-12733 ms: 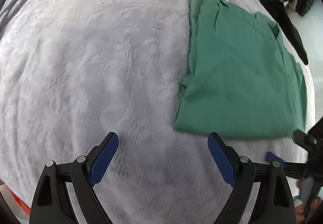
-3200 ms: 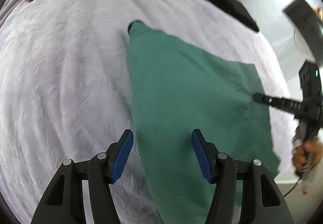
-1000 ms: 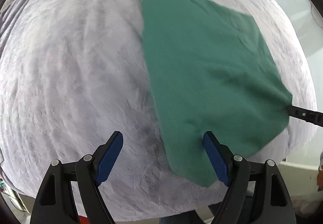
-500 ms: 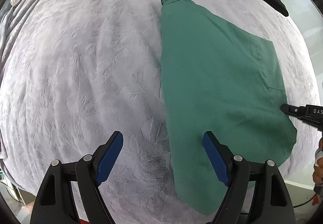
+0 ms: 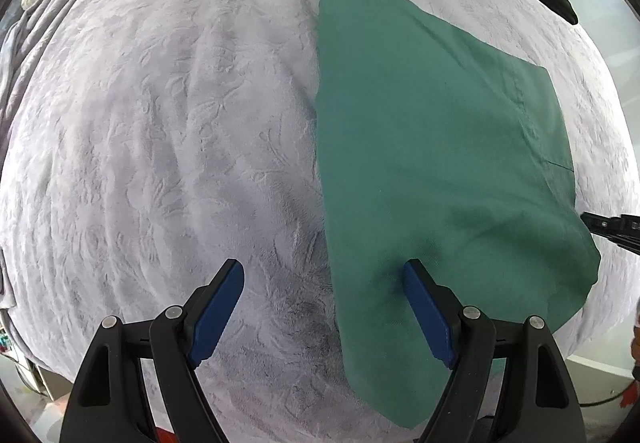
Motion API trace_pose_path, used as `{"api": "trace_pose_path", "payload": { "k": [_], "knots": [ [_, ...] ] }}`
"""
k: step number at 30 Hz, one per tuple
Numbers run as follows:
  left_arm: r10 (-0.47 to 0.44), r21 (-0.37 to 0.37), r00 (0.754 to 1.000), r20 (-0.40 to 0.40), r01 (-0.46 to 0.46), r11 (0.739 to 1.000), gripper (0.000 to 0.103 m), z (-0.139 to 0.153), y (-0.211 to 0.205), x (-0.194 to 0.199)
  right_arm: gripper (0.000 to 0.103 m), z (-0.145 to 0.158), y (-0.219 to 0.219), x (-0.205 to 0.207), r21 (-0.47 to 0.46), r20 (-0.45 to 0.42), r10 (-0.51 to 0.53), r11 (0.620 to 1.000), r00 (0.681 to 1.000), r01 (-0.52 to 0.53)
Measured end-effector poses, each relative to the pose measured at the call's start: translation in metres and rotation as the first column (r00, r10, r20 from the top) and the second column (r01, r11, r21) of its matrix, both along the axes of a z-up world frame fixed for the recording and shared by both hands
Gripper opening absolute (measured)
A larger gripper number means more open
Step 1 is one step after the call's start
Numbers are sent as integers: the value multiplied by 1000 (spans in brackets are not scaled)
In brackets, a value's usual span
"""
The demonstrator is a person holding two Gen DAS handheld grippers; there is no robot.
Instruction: Fold large clothes
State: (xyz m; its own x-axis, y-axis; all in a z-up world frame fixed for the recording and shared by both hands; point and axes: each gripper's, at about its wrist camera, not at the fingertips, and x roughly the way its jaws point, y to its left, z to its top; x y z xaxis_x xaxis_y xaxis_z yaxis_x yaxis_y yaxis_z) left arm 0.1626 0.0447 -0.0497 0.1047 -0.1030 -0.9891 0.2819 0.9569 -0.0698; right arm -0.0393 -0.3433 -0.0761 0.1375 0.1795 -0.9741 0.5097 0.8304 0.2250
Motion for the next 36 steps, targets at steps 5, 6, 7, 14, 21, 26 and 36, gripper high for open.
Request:
{"api": "trace_pose_path", "payload": {
  "k": [5, 6, 7, 14, 21, 26, 36],
  "knots": [
    [5, -1, 1000, -9, -5, 1000, 83, 3, 3, -5, 3, 10, 6, -11, 12, -5, -5, 1000, 1000, 5],
    [4, 0, 1000, -11, -4, 1000, 83, 4, 3, -7, 3, 9, 10, -13, 14, -11, -2, 1000, 1000, 2],
    [1, 3, 1000, -11, -1, 1000, 83, 6, 3, -8, 3, 9, 13, -16, 15, -13, 0, 1000, 1000, 1],
    [-6, 16, 1000, -21, 6, 1000, 83, 11, 3, -20, 3, 11, 36, -13, 19, -26, 25, 1000, 999, -25],
    [-16, 36, 1000, -15, 16, 999, 103, 19, 3, -34, 3, 16, 45, -9, -3, -27, 44, 999, 999, -44],
    [-13, 65, 1000, -25, 15, 998, 103, 23, 5, -36, 3, 23, 47, -16, -22, -36, 60, 998, 998, -61],
    [21, 83, 998, -67, -15, 996, 103, 20, 8, -33, 4, 25, 66, -1, -52, -57, 95, 994, 994, -98]
  ]
}}
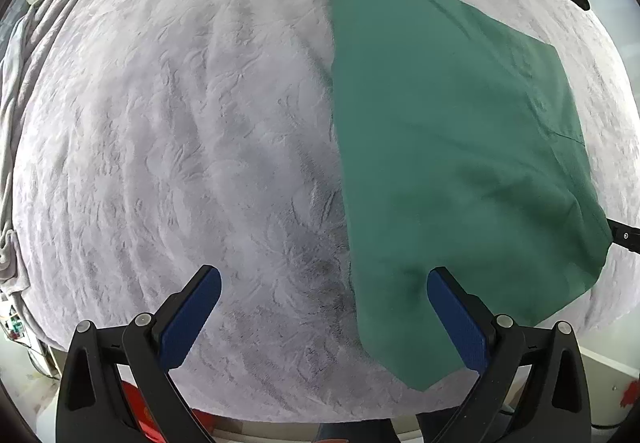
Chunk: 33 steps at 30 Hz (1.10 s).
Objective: Fold large clothes
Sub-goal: 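Open the right tool and withdraw it from the folded jacket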
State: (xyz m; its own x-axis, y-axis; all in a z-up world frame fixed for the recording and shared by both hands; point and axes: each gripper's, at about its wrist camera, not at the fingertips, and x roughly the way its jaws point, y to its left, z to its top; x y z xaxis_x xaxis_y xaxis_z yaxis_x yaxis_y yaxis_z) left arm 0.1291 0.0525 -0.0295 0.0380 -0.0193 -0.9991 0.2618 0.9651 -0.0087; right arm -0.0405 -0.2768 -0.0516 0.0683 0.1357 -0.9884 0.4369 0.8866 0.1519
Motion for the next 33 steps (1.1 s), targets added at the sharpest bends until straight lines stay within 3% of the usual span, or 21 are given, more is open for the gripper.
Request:
{"api": "trace_pose_path", "payload": {
  "k": [9, 11, 12, 13, 14, 15, 22, 26, 33],
  "knots": [
    [15, 12, 999, 32, -15, 1000, 103, 18, -1, 10, 4, 20, 11, 4, -26, 40, 28, 999, 999, -27],
    [16, 18, 999, 46, -17, 1000, 103, 24, -3, 13, 9, 29, 14, 9, -37, 59, 34, 999, 998, -32],
    [17, 17, 998, 52, -18, 1000, 103, 27, -5, 14, 32, 33, 15, 12, -45, 67, 40, 998, 997, -37],
    [19, 16, 998, 56, -20, 1000, 103, 29, -6, 15, 67, 38, 18, 14, -60, 81, 50, 997, 995, -45],
    [20, 15, 998, 62, -21, 1000, 103, 32, -8, 16, 79, 43, 20, 16, -71, 97, 60, 996, 993, -53],
    [20, 12, 998, 65, -21, 1000, 103, 34, -9, 16, 82, 49, 24, 18, -88, 114, 79, 994, 990, -69],
    [23, -9, 993, 114, -22, 1000, 103, 49, -14, 18, 84, 70, 36, 30, -122, 139, 132, 986, 981, -116],
    [7, -16, 988, 152, -4, 1000, 103, 61, -21, 17, 91, 79, 39, 32, -164, 153, 137, 980, 979, -112],
    [-3, -27, 986, 166, 8, 1000, 103, 68, -28, 16, 92, 84, 36, 28, -218, 165, 115, 973, 980, -78]
  ]
}}
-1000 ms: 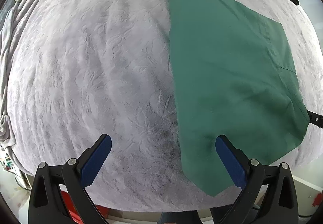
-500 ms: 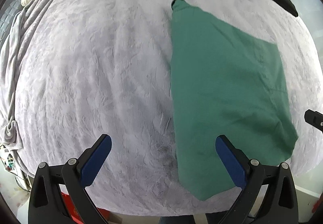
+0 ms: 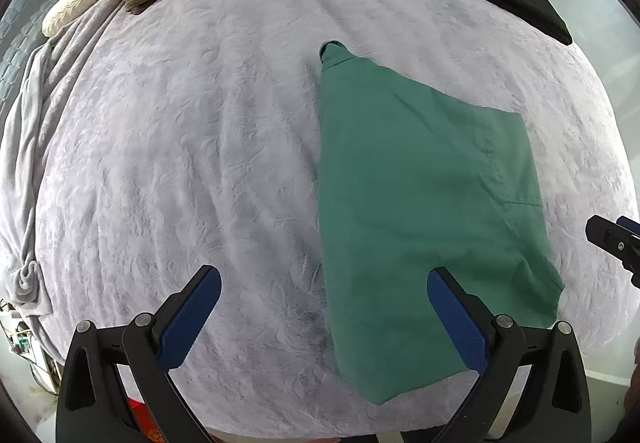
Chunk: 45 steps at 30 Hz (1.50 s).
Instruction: Fold large clothes
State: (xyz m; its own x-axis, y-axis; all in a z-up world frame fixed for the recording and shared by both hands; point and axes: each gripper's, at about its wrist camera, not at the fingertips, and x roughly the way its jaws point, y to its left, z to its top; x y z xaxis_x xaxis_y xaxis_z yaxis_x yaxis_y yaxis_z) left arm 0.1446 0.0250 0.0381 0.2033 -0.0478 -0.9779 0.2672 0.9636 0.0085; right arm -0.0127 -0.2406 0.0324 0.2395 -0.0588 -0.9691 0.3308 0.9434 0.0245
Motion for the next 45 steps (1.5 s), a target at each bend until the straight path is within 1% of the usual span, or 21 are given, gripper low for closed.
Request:
{"api": "trace_pose_path", "payload": {
  "k": [12, 19, 28, 45],
  "knots": [
    [-19, 9, 999, 35, 18, 1000, 103, 10, -11, -7, 92, 5, 1, -6, -28, -10, -8, 1000, 1000, 8],
    [-23, 7, 999, 38, 23, 1000, 103, 12, -16, -10, 92, 6, 2, -8, -27, -24, -12, 1000, 1000, 11],
    [-60, 16, 997, 42, 59, 998, 103, 13, -23, -12, 92, 5, 4, -10, -27, -27, -10, 1000, 1000, 9],
    [-61, 14, 997, 39, 60, 998, 103, 12, -21, -11, 92, 4, 6, -7, -25, -37, -5, 1000, 999, 4]
  ]
}}
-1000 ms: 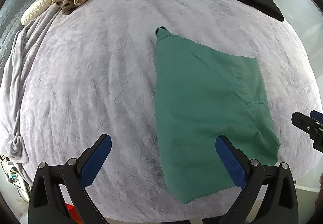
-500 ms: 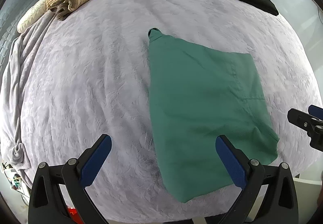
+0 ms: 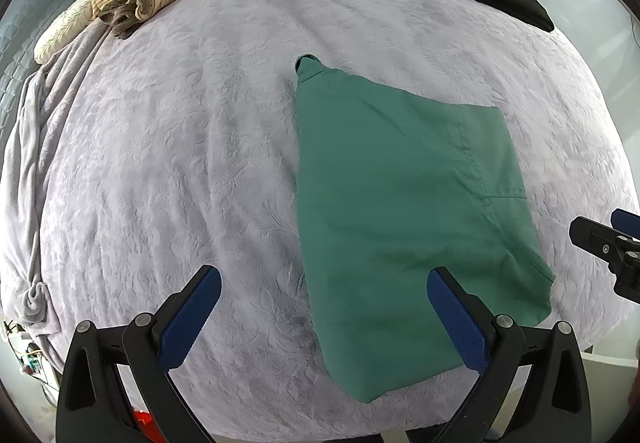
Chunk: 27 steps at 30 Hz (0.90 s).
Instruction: Fold large clothes
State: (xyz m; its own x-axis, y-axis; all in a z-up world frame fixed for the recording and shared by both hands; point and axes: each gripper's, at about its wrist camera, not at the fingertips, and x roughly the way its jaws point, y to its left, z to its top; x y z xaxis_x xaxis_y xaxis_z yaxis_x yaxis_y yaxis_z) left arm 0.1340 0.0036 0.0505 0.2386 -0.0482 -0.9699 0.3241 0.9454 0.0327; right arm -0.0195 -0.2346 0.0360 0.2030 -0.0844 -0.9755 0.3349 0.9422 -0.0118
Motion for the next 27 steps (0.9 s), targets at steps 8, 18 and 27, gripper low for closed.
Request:
{"api": "trace_pose_path", "payload": {
  "k": [8, 18, 27],
  "knots": [
    [1, 0, 1000, -1, -1, 1000, 103, 0, 0, 1, 92, -1, 0, 1, 2, -3, 2, 1000, 1000, -2],
    [0, 3, 1000, -5, 0, 1000, 103, -2, -1, 3, 92, -3, -1, 4, 5, -10, 6, 1000, 1000, -6],
    [-8, 5, 1000, -10, 8, 1000, 103, -4, -1, 5, 92, -5, -3, 5, 7, -14, 7, 1000, 1000, -7]
  ]
}}
